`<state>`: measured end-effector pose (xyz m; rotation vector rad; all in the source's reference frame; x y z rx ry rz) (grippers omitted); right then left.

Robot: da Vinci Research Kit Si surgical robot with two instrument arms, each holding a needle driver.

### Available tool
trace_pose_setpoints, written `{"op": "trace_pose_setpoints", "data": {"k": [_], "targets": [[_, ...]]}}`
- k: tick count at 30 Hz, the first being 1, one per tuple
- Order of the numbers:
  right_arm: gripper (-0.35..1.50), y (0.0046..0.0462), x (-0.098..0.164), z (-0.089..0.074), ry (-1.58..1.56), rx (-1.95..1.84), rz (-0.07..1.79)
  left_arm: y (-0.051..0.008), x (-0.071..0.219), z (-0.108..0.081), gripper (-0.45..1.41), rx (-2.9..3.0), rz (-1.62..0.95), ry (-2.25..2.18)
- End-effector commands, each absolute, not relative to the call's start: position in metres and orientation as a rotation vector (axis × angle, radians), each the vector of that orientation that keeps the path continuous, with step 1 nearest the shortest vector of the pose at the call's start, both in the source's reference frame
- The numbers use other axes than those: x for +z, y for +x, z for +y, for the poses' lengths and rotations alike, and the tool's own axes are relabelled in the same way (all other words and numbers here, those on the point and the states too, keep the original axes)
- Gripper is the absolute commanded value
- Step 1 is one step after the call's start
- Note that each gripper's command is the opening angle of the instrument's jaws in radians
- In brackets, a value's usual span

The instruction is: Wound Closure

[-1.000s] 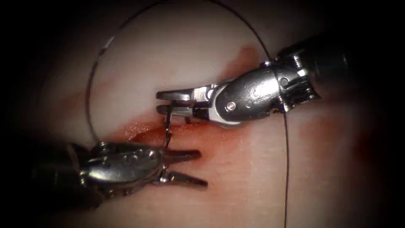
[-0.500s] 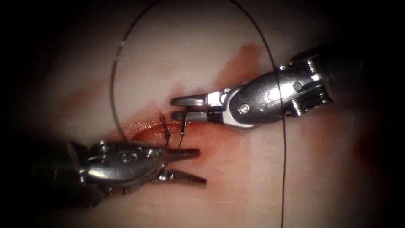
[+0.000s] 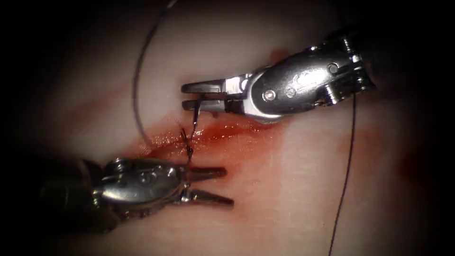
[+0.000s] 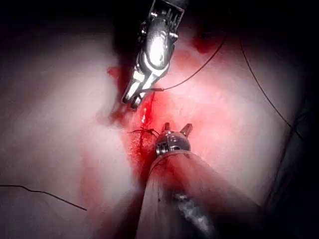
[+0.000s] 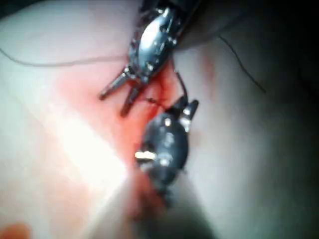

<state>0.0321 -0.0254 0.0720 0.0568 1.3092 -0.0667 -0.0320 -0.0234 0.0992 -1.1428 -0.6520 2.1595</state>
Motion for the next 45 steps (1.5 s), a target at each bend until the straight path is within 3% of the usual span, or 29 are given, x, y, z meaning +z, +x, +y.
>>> {"op": "trace_pose_setpoints", "data": {"k": [1, 45], "targets": [[-0.35, 0.0327, 0.0726, -0.0255, 0.066, -0.052, 1.316, -0.0326, 0.0997, -0.0238, 0.37, 2.159, -0.655, -1.143], [-0.35, 0.0323, 0.0732, -0.0232, 0.173, 0.225, 1.313, -0.0324, 0.1001, -0.0239, 0.35, 2.166, -0.654, -1.138]]}}
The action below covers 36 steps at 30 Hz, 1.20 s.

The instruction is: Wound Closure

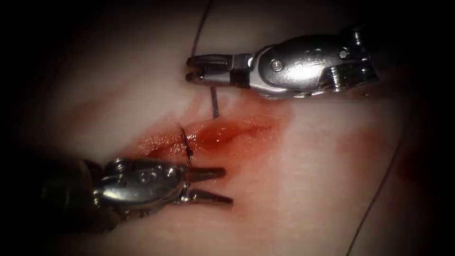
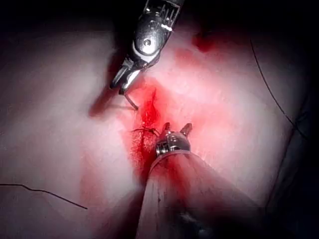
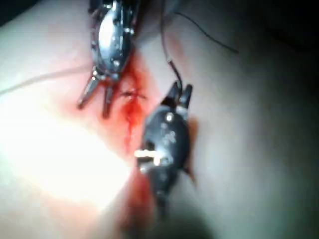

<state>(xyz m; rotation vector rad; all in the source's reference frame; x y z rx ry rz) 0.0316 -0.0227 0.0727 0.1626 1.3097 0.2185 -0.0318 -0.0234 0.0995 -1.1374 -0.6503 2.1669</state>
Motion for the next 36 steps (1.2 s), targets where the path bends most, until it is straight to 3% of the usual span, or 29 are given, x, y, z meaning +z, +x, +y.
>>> {"op": "trace_pose_setpoints", "data": {"k": [1, 36], "targets": [[-0.35, 0.0324, 0.0733, -0.0232, 0.184, 0.24, 1.313, -0.0324, 0.1001, -0.0239, 0.35, 2.166, -0.654, -1.138], [-0.35, 0.0314, 0.0754, -0.0229, 0.501, 0.711, 1.277, -0.0324, 0.1002, -0.0239, 0.34, 2.175, -0.653, -1.124]]}}
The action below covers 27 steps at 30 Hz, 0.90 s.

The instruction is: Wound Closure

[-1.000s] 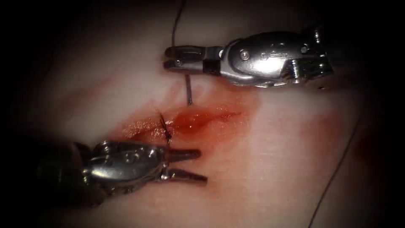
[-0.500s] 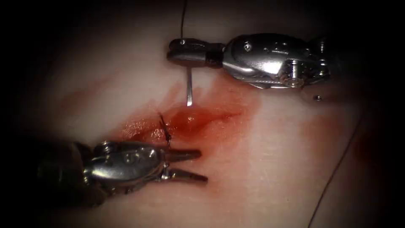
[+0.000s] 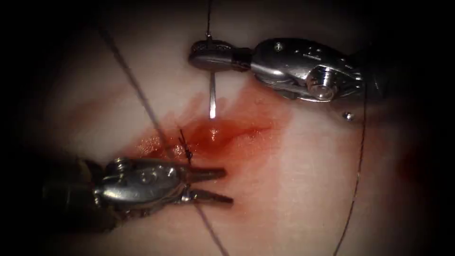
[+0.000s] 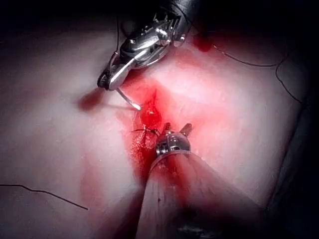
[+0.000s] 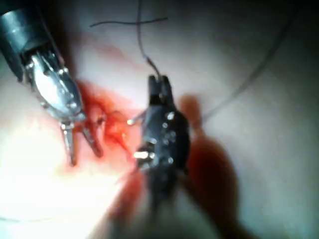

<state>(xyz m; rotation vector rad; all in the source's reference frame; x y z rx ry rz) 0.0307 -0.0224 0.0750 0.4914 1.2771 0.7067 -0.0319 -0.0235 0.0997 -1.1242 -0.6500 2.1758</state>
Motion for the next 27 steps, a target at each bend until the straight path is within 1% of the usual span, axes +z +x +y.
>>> {"op": "trace_pose_setpoints", "data": {"k": [1, 10, 27], "targets": [[-0.35, 0.0314, 0.0755, -0.023, 0.521, 0.726, 1.274, -0.0324, 0.1002, -0.0239, 0.34, 2.175, -0.653, -1.124], [-0.35, 0.0316, 0.0764, -0.024, 0.638, 0.803, 1.248, -0.0324, 0.1002, -0.0239, 0.34, 2.175, -0.654, -1.124], [-0.35, 0.0318, 0.077, -0.0256, 0.754, 0.836, 1.2, -0.0323, 0.1002, -0.0239, 0.34, 2.17, -0.654, -1.121]]}}
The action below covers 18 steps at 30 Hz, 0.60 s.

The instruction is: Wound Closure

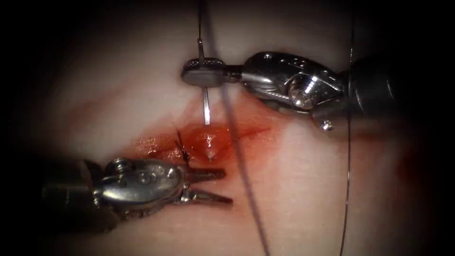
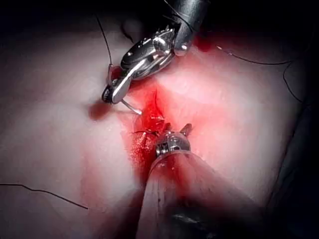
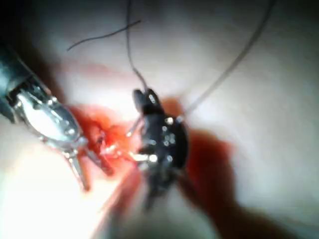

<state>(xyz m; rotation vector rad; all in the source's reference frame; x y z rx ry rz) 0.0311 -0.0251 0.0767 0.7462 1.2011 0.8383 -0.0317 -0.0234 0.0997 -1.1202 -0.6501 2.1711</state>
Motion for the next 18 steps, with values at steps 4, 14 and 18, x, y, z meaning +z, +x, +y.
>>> {"op": "trace_pose_setpoints", "data": {"k": [4, 14, 18], "targets": [[-0.35, 0.0316, 0.0769, -0.0262, 0.796, 0.845, 1.189, -0.0322, 0.1002, -0.0239, 0.34, 2.171, -0.651, -1.121], [-0.35, 0.0311, 0.0763, -0.0276, 0.894, 0.865, 1.156, -0.0317, 0.1002, -0.0239, 0.32, 2.209, -0.629, -1.128], [-0.35, 0.0309, 0.076, -0.0282, 0.94, 0.872, 1.143, -0.0316, 0.1002, -0.0238, 0.32, 2.217, -0.624, -1.127]]}}
